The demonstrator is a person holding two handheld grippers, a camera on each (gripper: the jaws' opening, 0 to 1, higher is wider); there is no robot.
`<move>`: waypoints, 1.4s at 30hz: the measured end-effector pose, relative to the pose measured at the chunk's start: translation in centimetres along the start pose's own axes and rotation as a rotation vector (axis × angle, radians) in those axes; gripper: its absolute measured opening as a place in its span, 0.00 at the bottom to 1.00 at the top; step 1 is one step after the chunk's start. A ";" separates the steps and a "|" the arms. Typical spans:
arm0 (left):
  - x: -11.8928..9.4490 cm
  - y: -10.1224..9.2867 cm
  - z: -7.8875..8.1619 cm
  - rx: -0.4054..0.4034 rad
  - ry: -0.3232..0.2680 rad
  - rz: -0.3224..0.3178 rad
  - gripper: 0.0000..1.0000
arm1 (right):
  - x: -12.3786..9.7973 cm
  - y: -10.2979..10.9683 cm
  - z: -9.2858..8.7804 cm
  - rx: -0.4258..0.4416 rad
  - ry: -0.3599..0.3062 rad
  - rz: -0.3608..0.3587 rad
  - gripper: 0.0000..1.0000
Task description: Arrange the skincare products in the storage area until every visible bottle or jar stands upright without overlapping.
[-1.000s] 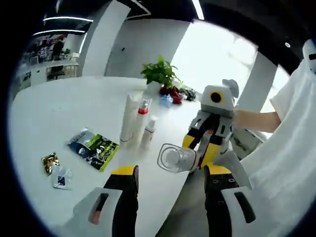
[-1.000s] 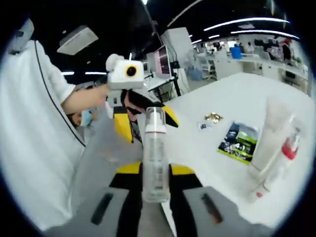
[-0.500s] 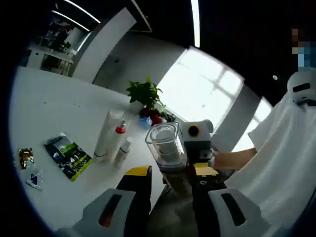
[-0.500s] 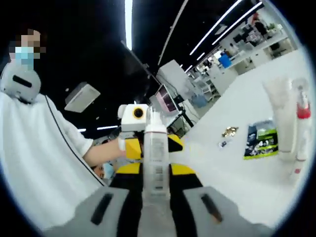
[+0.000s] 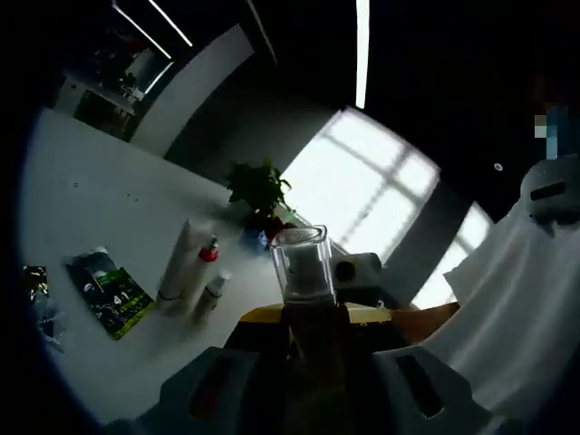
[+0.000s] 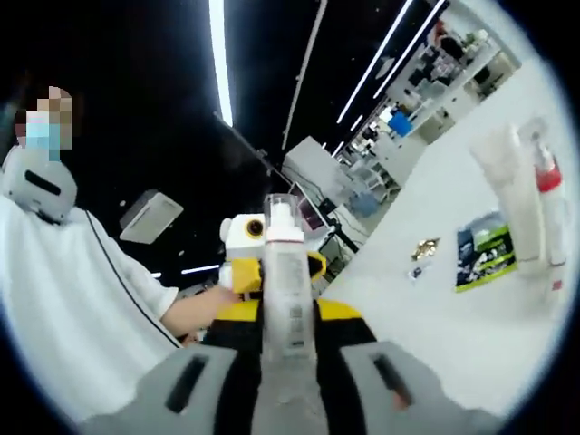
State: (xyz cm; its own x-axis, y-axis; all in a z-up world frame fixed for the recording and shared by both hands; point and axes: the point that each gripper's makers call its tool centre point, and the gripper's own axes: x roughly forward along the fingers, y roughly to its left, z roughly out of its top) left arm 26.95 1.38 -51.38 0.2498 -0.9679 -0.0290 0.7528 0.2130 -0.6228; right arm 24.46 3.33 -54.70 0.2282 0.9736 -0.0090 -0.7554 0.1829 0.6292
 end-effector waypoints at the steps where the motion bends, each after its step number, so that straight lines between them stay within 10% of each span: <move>1: 0.0 0.2 -0.2 0.017 0.016 0.012 0.18 | -0.3 -0.2 -0.8 -0.020 0.048 -0.016 0.24; 7: 0.0 1.7 -1.7 0.172 0.180 0.108 0.18 | -2.5 -1.7 -1.3 -0.098 0.134 -0.104 0.29; 14: 0.7 1.2 -3.5 0.269 0.297 0.110 0.18 | -3.3 -1.3 2.9 -0.160 0.021 -0.149 0.33; 42: 2.2 1.3 -4.4 0.376 0.359 0.101 0.18 | -1.5 -1.0 4.5 -0.312 -0.039 -0.268 0.20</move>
State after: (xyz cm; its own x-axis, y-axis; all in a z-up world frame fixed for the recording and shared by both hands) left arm 25.78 -1.07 -55.70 0.1576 -0.9108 -0.3816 0.9186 0.2770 -0.2818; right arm 27.58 1.10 -51.82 0.4610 0.8809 -0.1075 -0.8145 0.4680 0.3429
